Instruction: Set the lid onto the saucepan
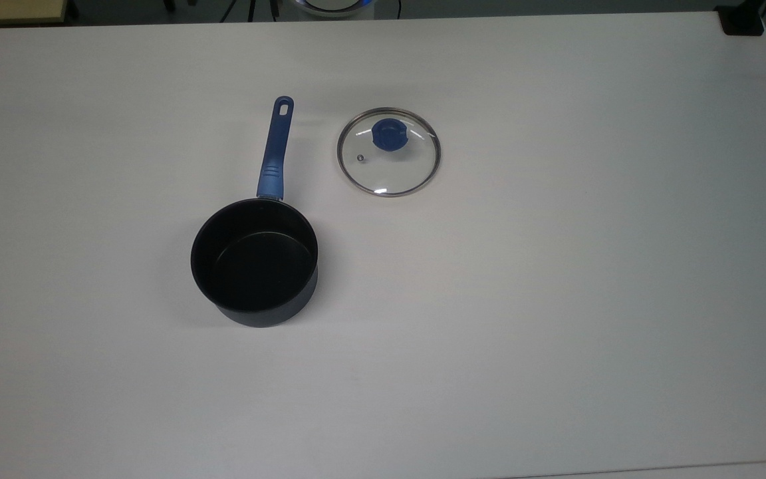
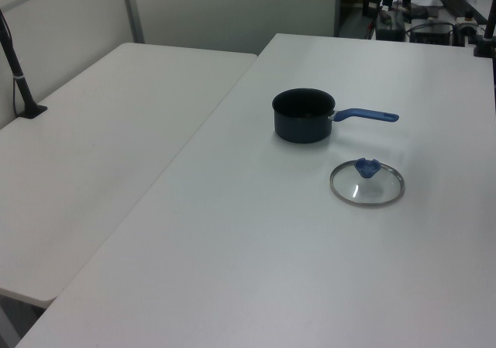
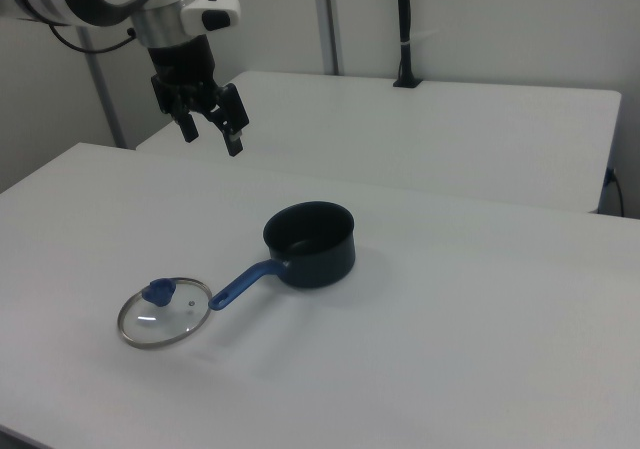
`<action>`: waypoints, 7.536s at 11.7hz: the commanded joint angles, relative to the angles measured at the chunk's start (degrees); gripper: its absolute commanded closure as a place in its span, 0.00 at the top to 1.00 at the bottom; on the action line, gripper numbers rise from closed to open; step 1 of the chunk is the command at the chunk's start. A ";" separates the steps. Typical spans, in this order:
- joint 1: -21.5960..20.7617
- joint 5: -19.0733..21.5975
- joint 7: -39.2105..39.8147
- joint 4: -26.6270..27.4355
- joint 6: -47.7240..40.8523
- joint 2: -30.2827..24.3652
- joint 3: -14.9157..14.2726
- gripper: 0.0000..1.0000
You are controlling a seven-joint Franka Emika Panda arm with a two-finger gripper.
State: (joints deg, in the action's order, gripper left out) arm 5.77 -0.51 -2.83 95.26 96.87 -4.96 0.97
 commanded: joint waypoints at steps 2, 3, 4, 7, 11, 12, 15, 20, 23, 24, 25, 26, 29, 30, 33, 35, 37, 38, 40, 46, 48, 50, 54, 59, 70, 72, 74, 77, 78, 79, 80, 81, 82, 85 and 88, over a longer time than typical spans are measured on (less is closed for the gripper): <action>-0.05 0.77 0.72 -0.78 -1.78 -0.05 0.09 1.00; -0.14 0.77 0.81 -0.78 -1.78 -0.05 0.09 1.00; -0.05 0.77 0.81 -0.78 -1.69 -0.05 0.09 1.00; -0.05 0.77 0.90 -0.87 -1.69 -0.05 0.00 1.00; -0.49 -0.11 17.14 2.99 -2.38 -0.13 0.44 1.00; -0.84 -0.11 17.16 3.52 -4.74 -0.22 1.22 1.00; -1.11 -0.19 6.40 12.98 -3.64 -2.24 11.30 1.00; -1.55 0.25 -5.69 21.27 10.07 1.96 18.35 1.00; -2.42 -2.20 -5.87 21.54 15.18 8.02 18.90 1.00; -2.43 -4.22 -6.04 21.54 15.80 9.87 18.90 1.00; -2.43 -4.50 -6.31 21.54 18.06 11.45 18.90 1.00; -2.34 -4.59 -6.40 21.46 19.39 12.77 18.90 1.00; -2.60 -5.82 -6.48 21.37 19.76 15.24 18.98 1.00; -2.51 -6.25 -6.40 21.28 19.93 15.94 19.07 1.00; -2.43 -7.92 -8.75 21.28 20.02 17.53 20.21 0.81; -2.51 -8.54 -11.48 21.28 20.02 18.06 20.48 0.67; -2.43 -8.63 -11.93 21.02 20.02 18.32 20.57 0.55; -2.43 -8.63 -11.93 21.02 20.02 18.24 20.57 0.48; -2.34 -8.46 -12.02 21.02 18.97 16.84 20.65 0.45; -0.76 -7.75 -12.11 8.48 6.94 13.92 20.48 0.40; 1.07 -7.58 -12.11 -0.65 1.15 15.77 19.60 0.39; 2.84 -8.27 -11.93 -8.56 -1.06 19.44 16.89 0.39; 2.76 -9.95 -11.93 -22.37 -0.46 30.16 9.06 0.39; 2.58 -9.95 -20.18 -26.62 6.91 37.47 7.56 0.39; 1.35 -10.39 -22.30 -25.48 7.55 40.21 7.73 0.39; 1.27 -9.78 -24.05 -25.48 3.86 40.30 8.08 0.39; 1.44 -9.42 -26.34 -25.39 2.97 40.30 8.26 0.39; 1.62 -8.28 -27.31 -24.00 2.97 40.30 8.26 0.51; 1.70 -6.97 -27.58 -23.64 2.97 40.30 8.26 0.64; 1.79 -5.92 -28.71 -23.46 3.23 40.30 8.17 0.82; 1.88 -5.91 -29.42 -23.28 3.23 40.30 8.17 1.00; 1.88 -5.91 -29.42 -23.28 3.23 40.21 8.17 1.00; 1.97 -5.91 -29.42 -23.37 3.15 40.21 8.17 1.00; 2.41 -5.56 -29.77 -23.28 2.80 38.55 8.26 1.00; 3.55 -3.54 -29.69 -23.37 -0.18 34.87 8.26 1.00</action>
State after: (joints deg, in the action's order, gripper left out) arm 8.53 -5.89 -31.97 70.65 100.13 34.51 9.48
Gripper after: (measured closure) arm 0.000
